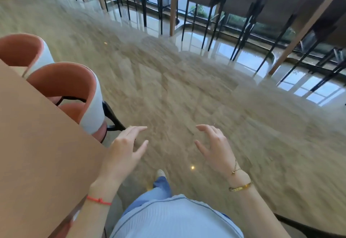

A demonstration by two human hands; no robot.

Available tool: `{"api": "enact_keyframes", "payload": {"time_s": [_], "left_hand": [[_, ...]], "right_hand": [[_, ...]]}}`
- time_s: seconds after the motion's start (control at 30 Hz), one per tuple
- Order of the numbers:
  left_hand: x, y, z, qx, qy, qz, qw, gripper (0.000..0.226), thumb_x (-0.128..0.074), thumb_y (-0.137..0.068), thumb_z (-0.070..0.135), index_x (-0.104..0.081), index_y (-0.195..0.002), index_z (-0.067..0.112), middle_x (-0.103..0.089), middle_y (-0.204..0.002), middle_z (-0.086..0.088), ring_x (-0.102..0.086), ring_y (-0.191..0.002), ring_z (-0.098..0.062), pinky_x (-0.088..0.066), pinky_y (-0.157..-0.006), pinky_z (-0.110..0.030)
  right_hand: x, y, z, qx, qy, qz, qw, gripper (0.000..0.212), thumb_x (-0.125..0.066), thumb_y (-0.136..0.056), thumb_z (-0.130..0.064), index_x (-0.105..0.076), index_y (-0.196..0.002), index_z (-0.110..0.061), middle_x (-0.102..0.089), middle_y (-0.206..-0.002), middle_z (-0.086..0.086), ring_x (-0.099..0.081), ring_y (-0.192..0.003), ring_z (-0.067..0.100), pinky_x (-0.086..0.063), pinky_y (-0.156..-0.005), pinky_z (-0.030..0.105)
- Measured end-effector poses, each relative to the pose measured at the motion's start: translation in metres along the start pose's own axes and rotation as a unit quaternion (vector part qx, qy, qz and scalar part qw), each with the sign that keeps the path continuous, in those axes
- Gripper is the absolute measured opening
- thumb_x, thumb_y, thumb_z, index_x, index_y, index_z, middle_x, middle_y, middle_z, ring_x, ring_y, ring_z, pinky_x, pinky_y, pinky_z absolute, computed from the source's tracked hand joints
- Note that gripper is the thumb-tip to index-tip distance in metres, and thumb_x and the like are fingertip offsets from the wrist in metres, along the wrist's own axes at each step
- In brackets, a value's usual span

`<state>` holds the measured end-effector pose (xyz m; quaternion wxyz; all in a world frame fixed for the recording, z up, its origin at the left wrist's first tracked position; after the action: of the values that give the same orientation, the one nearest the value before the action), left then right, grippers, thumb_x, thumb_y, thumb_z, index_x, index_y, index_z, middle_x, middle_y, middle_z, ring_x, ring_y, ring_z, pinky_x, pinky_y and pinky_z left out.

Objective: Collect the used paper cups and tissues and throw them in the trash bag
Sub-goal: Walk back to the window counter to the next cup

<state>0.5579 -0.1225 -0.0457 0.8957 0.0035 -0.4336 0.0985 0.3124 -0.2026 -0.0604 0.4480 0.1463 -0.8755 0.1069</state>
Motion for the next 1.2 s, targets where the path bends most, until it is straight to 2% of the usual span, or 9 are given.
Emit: {"api": "enact_keyframes", "payload": {"time_s": [0.1,0.2,0.33,0.5,0.6,0.7,0.83,1.2], "left_hand": [[0.015,-0.066,-0.017,0.002,-0.009,0.012,1.0,0.035,-0.066,-0.088,0.024,-0.06,-0.123,0.025,-0.06,-0.119,0.014,-0.055,-0.112,-0.006,-0.042,-0.09,-0.021],[0.03,-0.129,-0.034,0.006,-0.025,0.026,0.999,0.036,-0.064,-0.088,0.028,-0.059,-0.123,0.028,-0.058,-0.121,0.016,-0.054,-0.112,-0.005,-0.043,-0.085,-0.021],[0.047,-0.199,-0.051,0.02,-0.024,0.03,0.999,0.036,-0.063,-0.089,0.028,-0.059,-0.125,0.026,-0.059,-0.123,0.011,-0.056,-0.113,-0.01,-0.049,-0.092,-0.032],[0.059,-0.271,-0.071,0.042,-0.041,0.045,0.997,0.036,-0.063,-0.089,0.028,-0.059,-0.124,0.026,-0.059,-0.123,0.013,-0.054,-0.114,-0.008,-0.044,-0.094,-0.025],[0.06,-0.319,-0.085,0.061,-0.041,0.052,0.996,0.036,-0.064,-0.089,0.026,-0.059,-0.125,0.025,-0.059,-0.124,0.012,-0.053,-0.116,-0.008,-0.042,-0.098,-0.026],[0.062,-0.372,-0.1,0.082,-0.04,0.066,0.994,0.035,-0.065,-0.089,0.024,-0.06,-0.124,0.024,-0.06,-0.124,0.011,-0.053,-0.115,-0.007,-0.038,-0.096,-0.018],[0.069,-0.452,-0.117,0.107,-0.04,0.085,0.99,0.035,-0.065,-0.089,0.023,-0.061,-0.124,0.021,-0.06,-0.123,0.007,-0.055,-0.113,-0.011,-0.039,-0.095,-0.02],[0.098,-0.638,-0.166,0.18,-0.018,0.134,0.974,0.035,-0.063,-0.091,0.024,-0.059,-0.126,0.022,-0.057,-0.126,0.01,-0.052,-0.117,-0.008,-0.037,-0.095,-0.018]], "right_hand": [[-0.004,-0.079,-0.012,0.022,-0.003,-0.002,1.0,0.037,-0.065,-0.085,-0.024,-0.055,-0.121,-0.02,-0.058,-0.116,-0.008,-0.05,-0.109,0.01,-0.025,-0.093,0.005],[-0.01,-0.153,-0.024,0.04,-0.006,-0.003,0.999,0.038,-0.065,-0.085,-0.024,-0.054,-0.121,-0.021,-0.057,-0.116,-0.009,-0.049,-0.111,0.009,-0.027,-0.091,0.008],[-0.021,-0.235,-0.039,0.06,-0.011,-0.022,0.998,0.038,-0.065,-0.085,-0.025,-0.055,-0.122,-0.019,-0.058,-0.118,-0.007,-0.049,-0.111,0.011,-0.026,-0.092,0.007],[-0.037,-0.325,-0.049,0.083,-0.019,-0.043,0.995,0.039,-0.065,-0.086,-0.025,-0.054,-0.123,-0.018,-0.058,-0.12,-0.005,-0.049,-0.113,0.013,-0.031,-0.096,0.015],[-0.049,-0.384,-0.048,0.095,-0.018,-0.058,0.994,0.039,-0.065,-0.085,-0.023,-0.055,-0.122,-0.016,-0.059,-0.119,-0.002,-0.05,-0.112,0.016,-0.03,-0.094,0.014],[-0.059,-0.448,-0.046,0.107,-0.016,-0.075,0.991,0.04,-0.066,-0.084,-0.021,-0.055,-0.122,-0.015,-0.059,-0.119,-0.001,-0.05,-0.112,0.017,-0.027,-0.092,0.011],[-0.064,-0.544,-0.045,0.134,-0.012,-0.086,0.987,0.04,-0.067,-0.083,-0.019,-0.056,-0.121,-0.014,-0.06,-0.118,0.001,-0.051,-0.112,0.019,-0.026,-0.092,0.011],[-0.076,-0.786,-0.075,0.2,-0.004,-0.118,0.973,0.039,-0.065,-0.086,-0.023,-0.055,-0.123,-0.016,-0.059,-0.119,-0.001,-0.051,-0.113,0.019,-0.027,-0.091,0.011]]}}
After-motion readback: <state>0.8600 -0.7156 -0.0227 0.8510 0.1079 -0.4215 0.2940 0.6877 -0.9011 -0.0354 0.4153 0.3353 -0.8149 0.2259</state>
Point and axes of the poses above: each hand's wrist, its own y-axis away from the middle knuckle, its own x-axis out of the back of the hand, z = x × y, the point moved 5 cm from there along -y, towards the middle knuckle
